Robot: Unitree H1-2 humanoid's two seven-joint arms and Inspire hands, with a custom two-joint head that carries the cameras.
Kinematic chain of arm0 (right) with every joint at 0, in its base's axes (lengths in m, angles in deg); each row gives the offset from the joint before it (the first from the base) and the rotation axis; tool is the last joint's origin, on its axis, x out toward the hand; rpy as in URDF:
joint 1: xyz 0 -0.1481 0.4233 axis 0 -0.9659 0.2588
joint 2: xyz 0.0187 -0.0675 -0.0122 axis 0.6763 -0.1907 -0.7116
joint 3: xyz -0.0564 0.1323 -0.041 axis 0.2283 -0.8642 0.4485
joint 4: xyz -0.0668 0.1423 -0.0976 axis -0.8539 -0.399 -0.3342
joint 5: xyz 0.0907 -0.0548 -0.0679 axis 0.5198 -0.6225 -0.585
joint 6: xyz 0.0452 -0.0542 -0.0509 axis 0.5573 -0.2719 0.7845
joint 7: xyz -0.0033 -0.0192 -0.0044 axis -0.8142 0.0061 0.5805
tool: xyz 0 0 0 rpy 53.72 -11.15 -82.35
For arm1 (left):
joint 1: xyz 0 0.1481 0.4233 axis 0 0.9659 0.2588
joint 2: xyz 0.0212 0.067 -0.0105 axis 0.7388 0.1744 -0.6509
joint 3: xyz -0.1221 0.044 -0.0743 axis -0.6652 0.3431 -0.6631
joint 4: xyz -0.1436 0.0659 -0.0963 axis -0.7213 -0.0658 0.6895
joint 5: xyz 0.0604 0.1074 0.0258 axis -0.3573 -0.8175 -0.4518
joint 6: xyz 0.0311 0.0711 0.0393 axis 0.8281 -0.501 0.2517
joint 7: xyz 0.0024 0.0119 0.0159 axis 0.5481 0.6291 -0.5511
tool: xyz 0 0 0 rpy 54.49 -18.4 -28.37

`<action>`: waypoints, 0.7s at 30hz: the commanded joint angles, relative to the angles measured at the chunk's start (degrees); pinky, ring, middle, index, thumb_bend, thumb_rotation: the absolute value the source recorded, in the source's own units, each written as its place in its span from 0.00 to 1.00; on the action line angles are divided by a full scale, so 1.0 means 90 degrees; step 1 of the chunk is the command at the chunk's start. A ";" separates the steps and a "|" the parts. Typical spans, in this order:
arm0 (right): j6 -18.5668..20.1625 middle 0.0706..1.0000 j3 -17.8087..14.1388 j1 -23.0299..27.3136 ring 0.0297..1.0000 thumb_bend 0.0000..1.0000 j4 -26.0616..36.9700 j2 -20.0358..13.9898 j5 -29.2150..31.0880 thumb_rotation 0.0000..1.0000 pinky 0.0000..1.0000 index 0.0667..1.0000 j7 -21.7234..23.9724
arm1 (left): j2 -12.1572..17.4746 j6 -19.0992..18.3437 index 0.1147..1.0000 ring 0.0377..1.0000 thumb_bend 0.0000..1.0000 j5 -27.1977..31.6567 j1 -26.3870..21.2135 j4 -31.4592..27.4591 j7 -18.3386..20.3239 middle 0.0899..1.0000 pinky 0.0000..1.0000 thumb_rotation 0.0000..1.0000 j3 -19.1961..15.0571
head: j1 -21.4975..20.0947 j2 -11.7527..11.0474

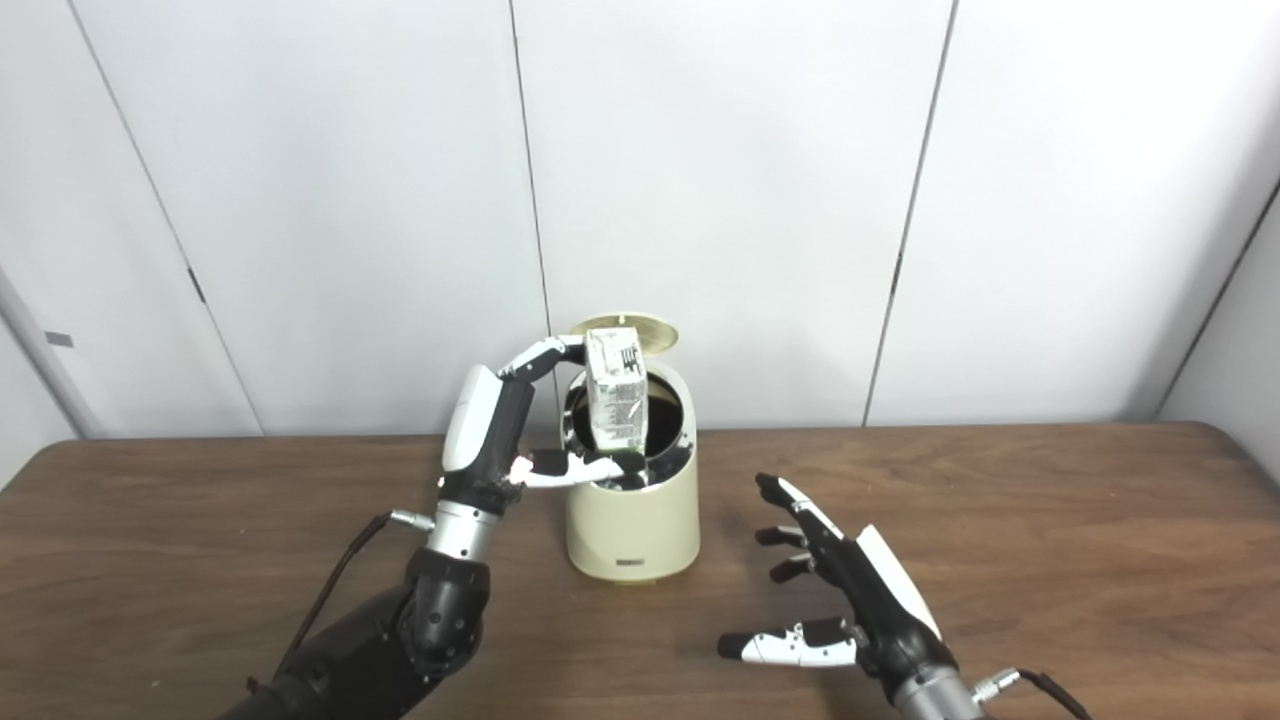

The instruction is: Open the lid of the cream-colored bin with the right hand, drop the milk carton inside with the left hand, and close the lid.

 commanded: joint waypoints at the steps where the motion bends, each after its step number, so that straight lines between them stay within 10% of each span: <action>1: -0.0087 0.93 -0.0020 0.0161 0.79 0.74 0.0228 -0.0055 0.0018 0.17 0.63 0.91 -0.0025 | 0.0133 0.0035 0.64 0.80 0.83 -0.0104 -0.0364 -0.0053 -0.0179 0.81 0.76 0.00 -0.0014 | 0.0000 0.0018; 11: -0.0065 0.91 0.0027 0.0172 0.78 0.73 0.0248 -0.0087 -0.0062 0.16 0.62 0.91 0.0005 | 0.0245 0.0035 0.65 0.81 0.80 -0.0381 -0.0525 0.0014 -0.0797 0.81 0.76 0.00 0.0300 | 0.0019 0.0004; 21: -0.0062 0.89 0.0053 0.0199 0.76 0.72 0.0235 -0.0110 -0.0072 0.14 0.62 0.90 0.0030 | 0.0326 0.0035 0.81 0.99 0.76 -0.0649 -0.0739 0.0056 -0.1162 0.98 1.00 0.00 0.0233 | 0.0047 0.0006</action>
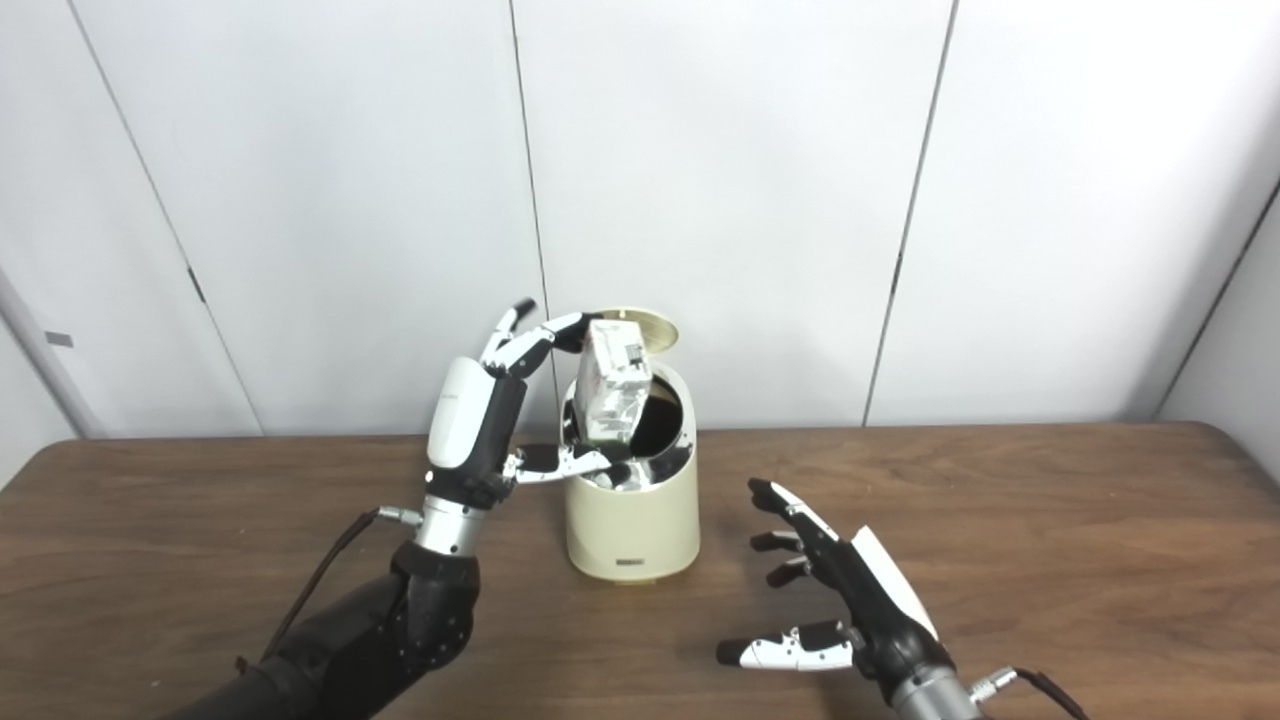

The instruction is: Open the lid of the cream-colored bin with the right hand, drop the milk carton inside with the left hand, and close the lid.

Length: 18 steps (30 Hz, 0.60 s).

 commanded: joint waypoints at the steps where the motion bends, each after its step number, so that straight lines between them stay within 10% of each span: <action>1: -0.0090 0.89 -0.0013 0.0201 0.76 0.72 0.0194 -0.0065 0.0002 0.14 0.61 0.90 -0.0006 | 0.0129 0.0038 0.81 0.99 0.75 0.0014 -0.0493 -0.0143 -0.0240 0.98 1.00 0.00 -0.0177 | -0.0001 0.0001; 18: 0.0150 0.89 0.0036 0.0253 0.75 0.72 0.0325 -0.0050 0.0016 0.14 0.61 0.89 0.0140 | 0.0188 0.0038 0.80 0.98 0.75 0.0034 -0.0600 -0.0190 -0.0233 0.98 0.98 0.00 -0.0207 | 0.0020 0.0010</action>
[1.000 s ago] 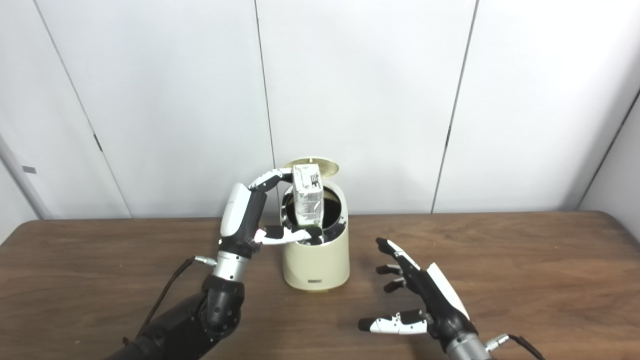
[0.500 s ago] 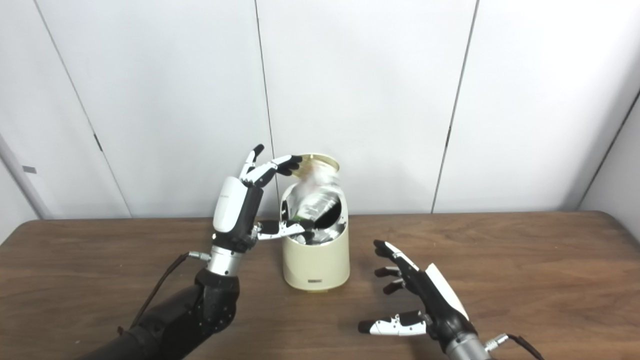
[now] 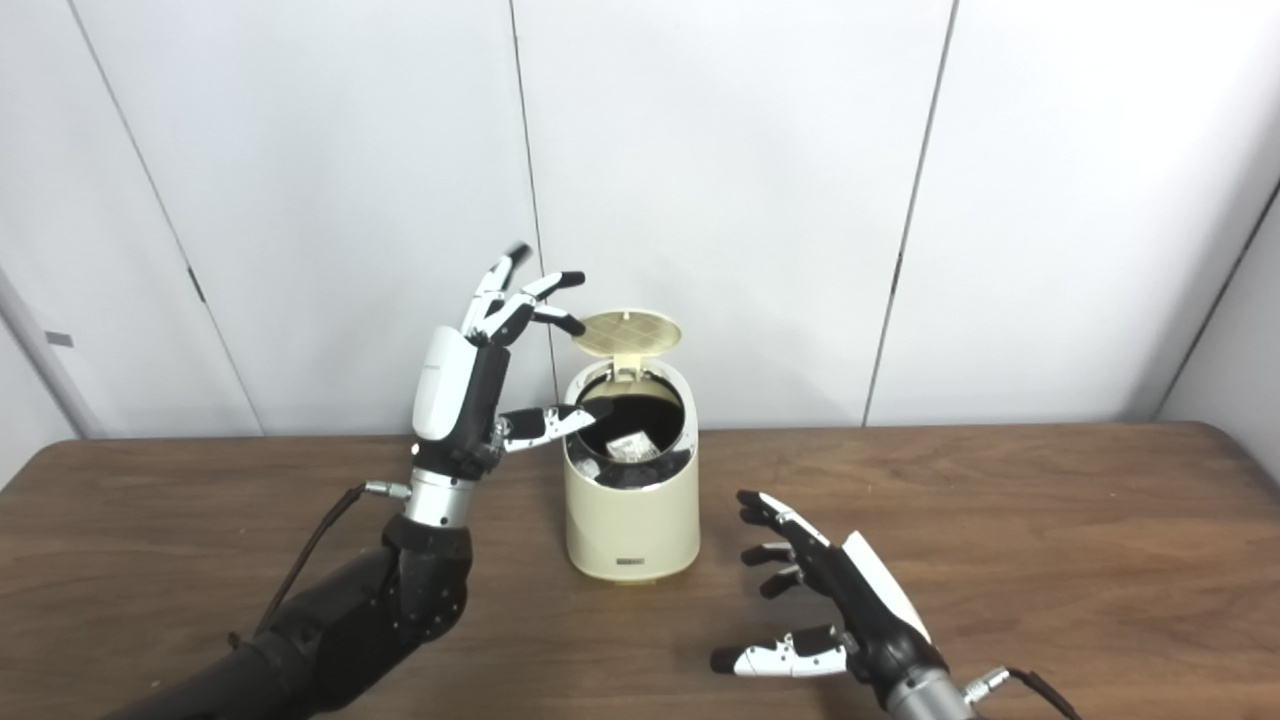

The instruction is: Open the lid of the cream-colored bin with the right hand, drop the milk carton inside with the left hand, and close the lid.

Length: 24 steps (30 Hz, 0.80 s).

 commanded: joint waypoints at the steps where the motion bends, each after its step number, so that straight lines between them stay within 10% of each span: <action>1: -0.0027 0.89 -0.0023 0.0243 0.75 0.72 0.0251 -0.0047 -0.0005 0.14 0.61 0.89 -0.0023 | 0.0092 0.0039 0.79 0.98 0.75 0.0018 -0.0410 -0.0079 -0.0107 0.97 0.97 0.00 -0.0081 | -0.0012 0.0008; 11: -0.0167 0.90 -0.0080 0.0258 0.77 0.73 0.0211 -0.0042 0.0032 0.15 0.63 0.90 -0.0082 | 0.0142 0.0039 0.78 0.92 0.75 0.0439 -0.0234 -0.0395 0.0399 0.92 0.80 0.00 -0.0289 | -0.0026 -0.0019; 24: -0.0358 0.91 -0.0308 0.0466 0.80 0.74 0.0031 -0.0259 0.0387 0.15 0.66 0.90 -0.0019 | -0.0024 0.0037 0.85 0.68 0.69 0.2003 0.1191 -0.2118 0.4283 0.76 0.56 0.11 -0.3056 | 0.0034 -0.0007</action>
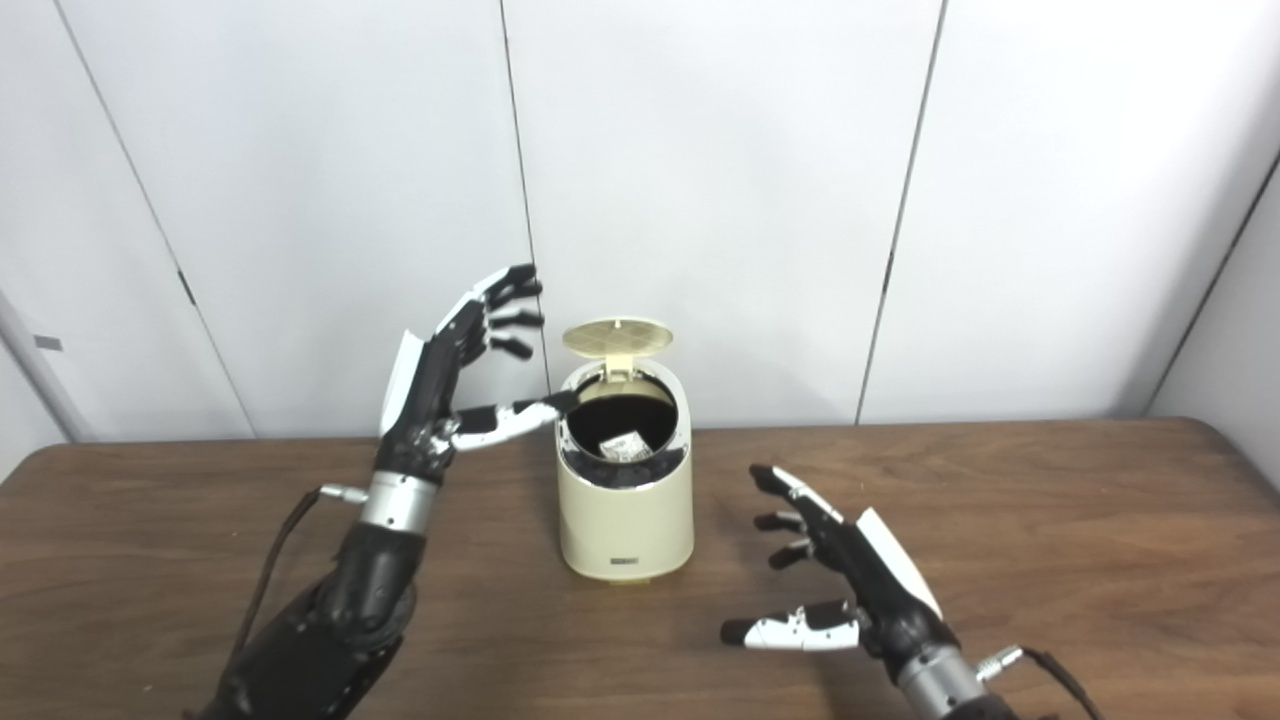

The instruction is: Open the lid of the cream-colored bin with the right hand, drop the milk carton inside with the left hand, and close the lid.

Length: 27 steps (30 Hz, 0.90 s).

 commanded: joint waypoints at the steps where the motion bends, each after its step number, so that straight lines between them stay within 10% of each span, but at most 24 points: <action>1: -0.0314 0.91 -0.0104 0.0269 0.80 0.74 0.0065 -0.0186 0.0103 0.16 0.67 0.90 -0.0005 | 0.0051 0.0082 0.84 0.67 0.69 0.0034 -0.0126 -0.0362 0.0451 0.76 0.55 0.13 -0.0431 | 0.0013 0.0000; 12: -0.0272 0.93 -0.0267 0.1360 0.81 0.78 -0.0329 -0.0587 0.0342 0.24 0.68 0.89 0.0143 | 0.0053 -0.0125 0.73 0.59 0.63 0.0166 0.0807 -0.1107 0.1837 0.68 0.50 0.04 -0.1812 | 0.0053 -0.0087; 27: 0.0430 0.89 0.0154 0.2835 0.81 0.74 -0.0536 -0.0854 -0.0205 0.27 0.66 0.89 0.0609 | -0.0254 0.0002 0.78 0.69 0.65 0.0242 0.1658 -0.1255 0.2456 0.75 0.57 0.14 -0.2507 | 0.0037 -0.0254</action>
